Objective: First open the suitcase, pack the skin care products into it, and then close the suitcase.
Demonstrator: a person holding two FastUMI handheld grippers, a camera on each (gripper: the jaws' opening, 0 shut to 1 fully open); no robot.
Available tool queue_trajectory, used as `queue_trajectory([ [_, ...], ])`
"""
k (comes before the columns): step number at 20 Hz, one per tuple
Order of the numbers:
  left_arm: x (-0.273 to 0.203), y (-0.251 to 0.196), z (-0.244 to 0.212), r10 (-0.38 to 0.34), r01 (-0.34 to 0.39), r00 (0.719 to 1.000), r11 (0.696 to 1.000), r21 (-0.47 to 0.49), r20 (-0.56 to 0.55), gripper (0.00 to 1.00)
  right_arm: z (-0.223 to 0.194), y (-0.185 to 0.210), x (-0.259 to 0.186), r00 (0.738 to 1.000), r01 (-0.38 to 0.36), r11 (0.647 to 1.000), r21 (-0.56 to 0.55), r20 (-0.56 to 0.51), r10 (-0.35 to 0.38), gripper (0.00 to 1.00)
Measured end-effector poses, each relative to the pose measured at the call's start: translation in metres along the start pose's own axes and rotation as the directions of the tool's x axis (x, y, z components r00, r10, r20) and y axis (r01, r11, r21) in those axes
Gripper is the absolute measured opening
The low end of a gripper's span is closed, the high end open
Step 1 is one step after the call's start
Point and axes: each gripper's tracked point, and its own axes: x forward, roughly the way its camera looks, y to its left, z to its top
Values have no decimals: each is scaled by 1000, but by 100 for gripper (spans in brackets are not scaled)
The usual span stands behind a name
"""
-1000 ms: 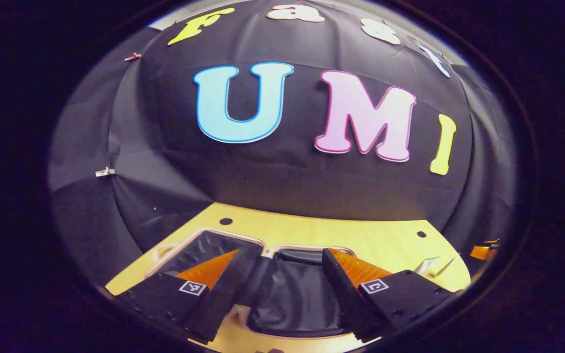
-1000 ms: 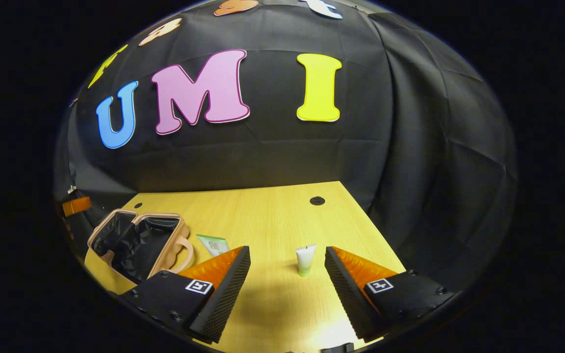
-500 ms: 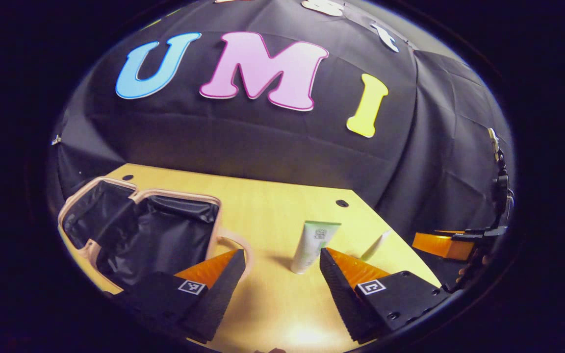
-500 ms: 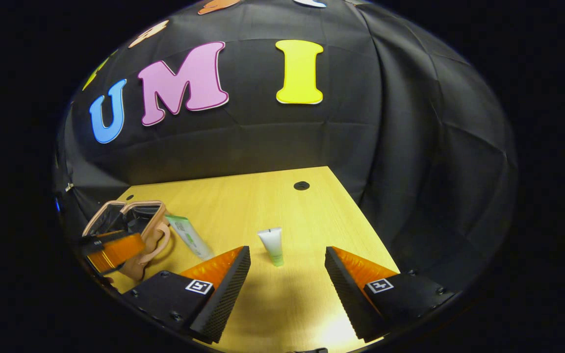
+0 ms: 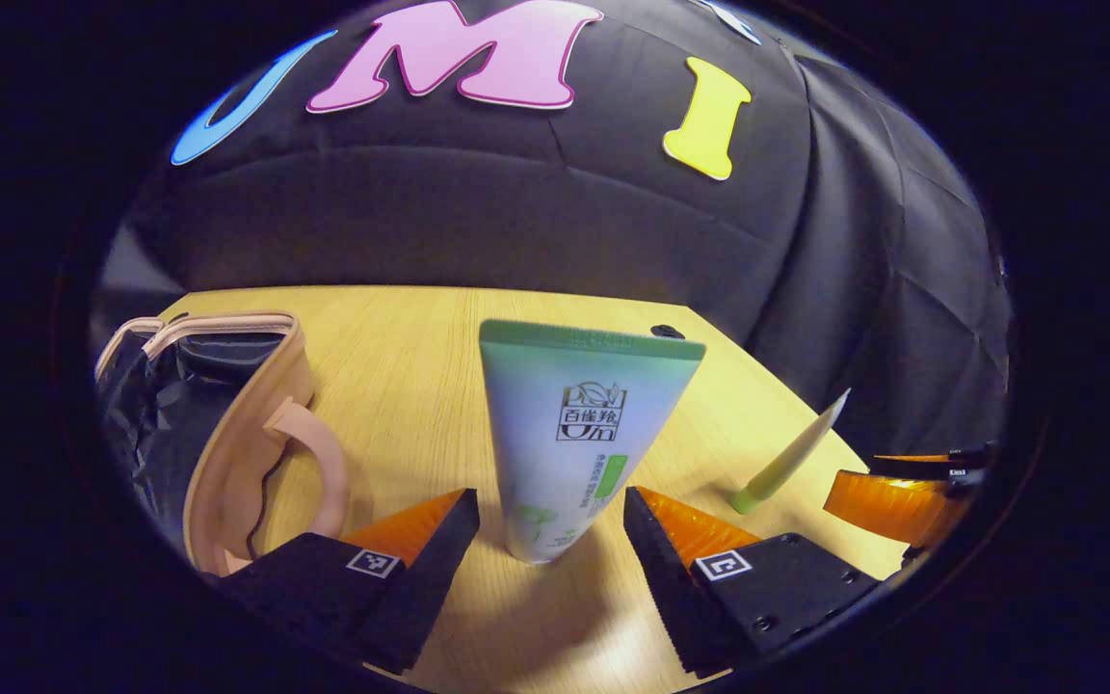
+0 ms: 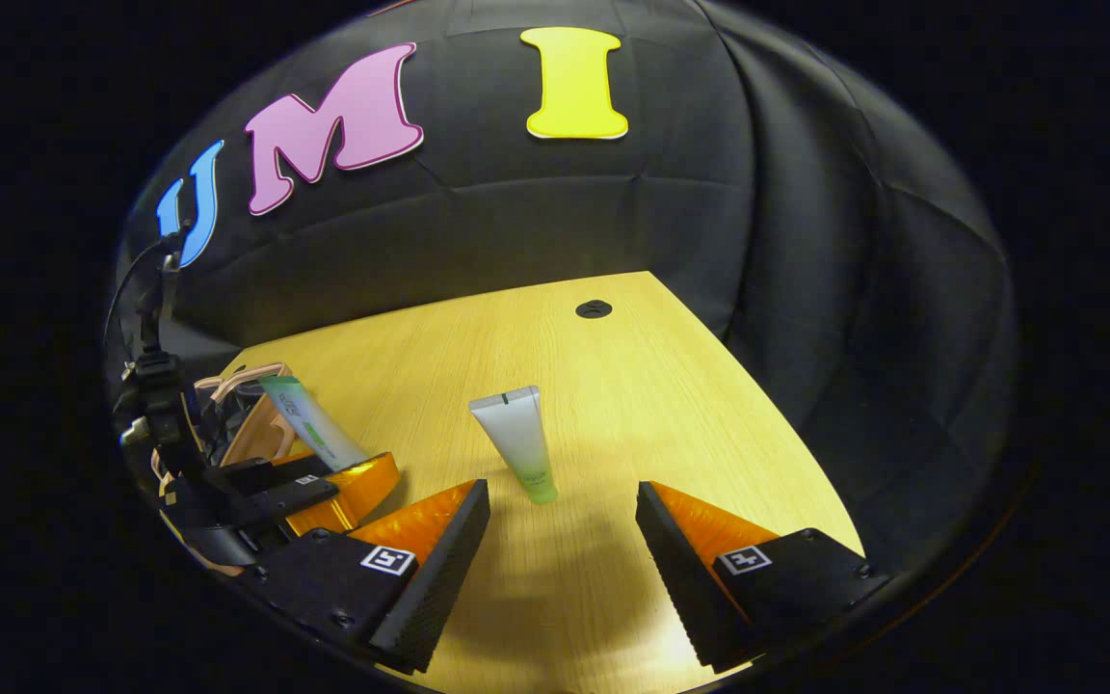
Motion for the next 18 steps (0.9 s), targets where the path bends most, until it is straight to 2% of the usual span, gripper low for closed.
queue_trajectory([
  [1, 6, -1, -3, 4, -4, 1000, 1000, 2, -9, 94, 0, 1, 8, 1000, -4, 1000, 5, 0, 4, 98],
  [3, 12, 4, -5, 45, -45, 999, 999, 13, -13, 78, 2, 6, 24, 1000, -28, 999, 24, 4, 28, 98],
  [4, 15, 6, -7, 62, -61, 998, 998, 12, -16, 66, -1, 5, 34, 1000, -24, 999, 36, -3, 24, 97],
  [5, 16, 7, -8, 65, -65, 998, 998, 9, -18, 59, -4, 3, 43, 1000, -18, 999, 51, -13, 19, 97],
  [8, 15, 7, -6, 78, -78, 997, 997, 26, -16, 52, -4, 3, 61, 1000, -9, 998, 69, -6, 9, 98],
  [10, 16, 8, -7, 80, -79, 997, 996, 48, -18, 47, -1, -1, 72, 1000, 10, 999, 41, 18, -11, 98],
  [13, 16, 8, -7, 80, -79, 997, 995, 55, -17, 50, -6, 2, 88, 1000, 2, 998, 59, 11, -3, 96],
  [14, 16, 7, -6, 79, -78, 997, 995, 55, -16, 50, -8, 6, 91, 1000, -10, 998, 60, -2, 10, 80],
  [15, 16, 7, -6, 79, -78, 997, 995, 58, -17, 47, -10, 10, 92, 1000, -13, 999, 36, -2, 13, 69],
  [16, 17, 7, -6, 79, -78, 997, 995, 60, -18, 49, -9, 7, 94, 1000, 2, 1000, -8, 17, -1, 58],
  [17, 17, 8, -7, 79, -78, 997, 995, 60, -17, 50, -5, 6, 92, 999, 10, 999, -49, 33, -8, 57],
  [18, 17, 8, -7, 79, -78, 997, 995, 59, -17, 50, -3, 6, 93, 999, 21, 997, -75, 43, -18, 50],
])
